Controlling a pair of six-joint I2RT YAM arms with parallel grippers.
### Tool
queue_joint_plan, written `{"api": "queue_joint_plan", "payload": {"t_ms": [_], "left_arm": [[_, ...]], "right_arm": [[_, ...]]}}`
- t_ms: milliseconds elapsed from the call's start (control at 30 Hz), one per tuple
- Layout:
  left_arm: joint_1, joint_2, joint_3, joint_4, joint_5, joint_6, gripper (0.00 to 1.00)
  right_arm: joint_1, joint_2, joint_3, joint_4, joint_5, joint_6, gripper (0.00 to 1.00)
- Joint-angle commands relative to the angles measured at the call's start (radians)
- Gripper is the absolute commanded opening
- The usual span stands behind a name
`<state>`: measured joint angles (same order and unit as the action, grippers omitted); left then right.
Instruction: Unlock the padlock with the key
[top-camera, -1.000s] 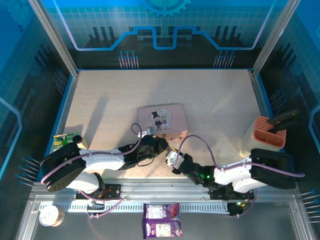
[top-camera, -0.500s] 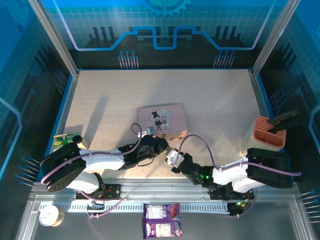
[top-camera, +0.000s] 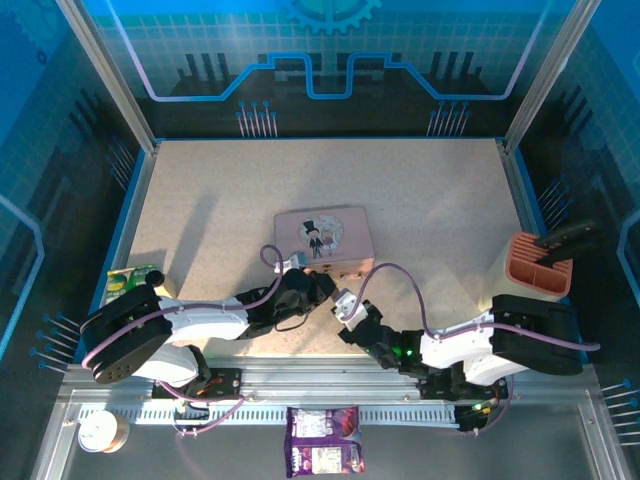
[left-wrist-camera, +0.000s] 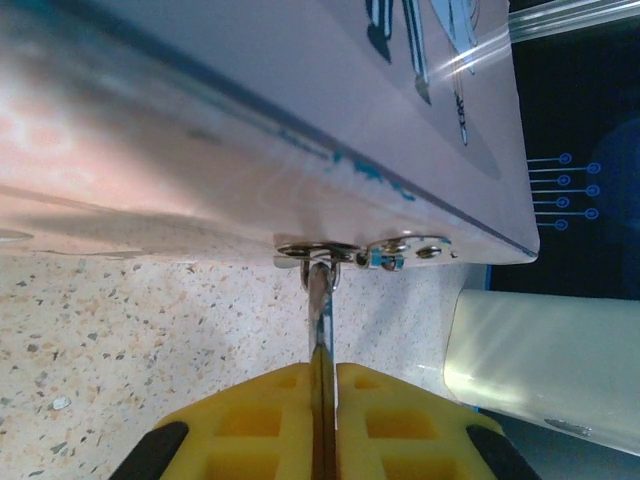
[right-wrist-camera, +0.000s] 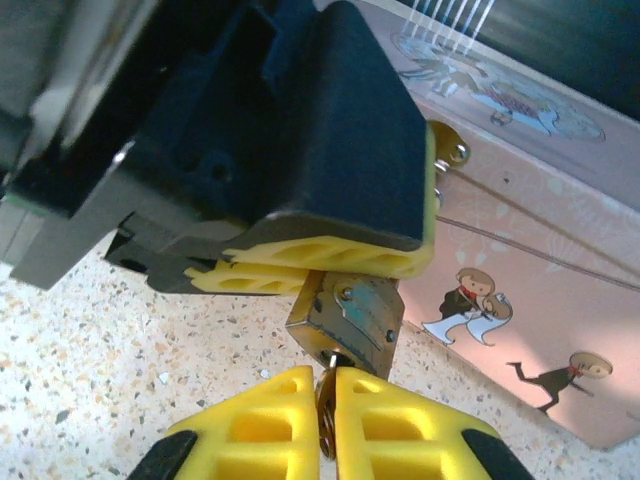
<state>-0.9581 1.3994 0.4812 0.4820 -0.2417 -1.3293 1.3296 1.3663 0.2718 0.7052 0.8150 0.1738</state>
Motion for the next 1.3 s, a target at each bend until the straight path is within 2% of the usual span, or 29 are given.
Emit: {"api": "queue_joint_plan", "payload": {"t_ms": [0,133,267,400,533,633,800,900,1033,1267], "left_arm": [[-0.005,-0.009,0.009,0.125,0.023,-0.002,0.0],[-0.005,0.019,0.018,0.135,0.035,-0.014,0.0],[-0.005,0.053,0.025,0.133,0.051,-0.036,0.0],[-0.005,0.08,0.022,0.121,0.045,-0.057,0.0],[-0.004,0.089,0.032,0.089,0.038,-0.054,0.0],[-0.001,0.095,0.036,0.074,0.041,-0.054,0.04],[0.018,0.098,0.03,0.04,0.056,-0.076,0.13],[0.027,0.08,0.024,-0.006,0.049,-0.084,0.28],[0.03,0.041,0.022,-0.078,0.019,-0.078,0.42],[0.05,-0.033,0.012,-0.19,-0.02,-0.073,0.56]], "right_arm": [[-0.011,-0.042,0.032,-0.072,0.072,0.206,0.09],[-0.024,-0.067,0.009,-0.073,0.061,0.338,0.08],[-0.063,-0.076,-0.025,-0.029,-0.047,0.503,0.06],[-0.07,-0.074,-0.032,-0.031,-0.098,0.624,0.03],[-0.092,-0.057,-0.07,0.049,-0.152,0.745,0.0],[-0.099,-0.042,-0.081,0.089,-0.181,0.797,0.0],[-0.1,-0.03,-0.07,0.058,-0.185,0.838,0.0],[-0.108,-0.028,-0.079,0.048,-0.185,0.877,0.0],[-0.123,-0.003,-0.088,0.082,-0.221,0.91,0.0],[-0.134,0.043,-0.087,0.111,-0.254,0.964,0.0]]}}
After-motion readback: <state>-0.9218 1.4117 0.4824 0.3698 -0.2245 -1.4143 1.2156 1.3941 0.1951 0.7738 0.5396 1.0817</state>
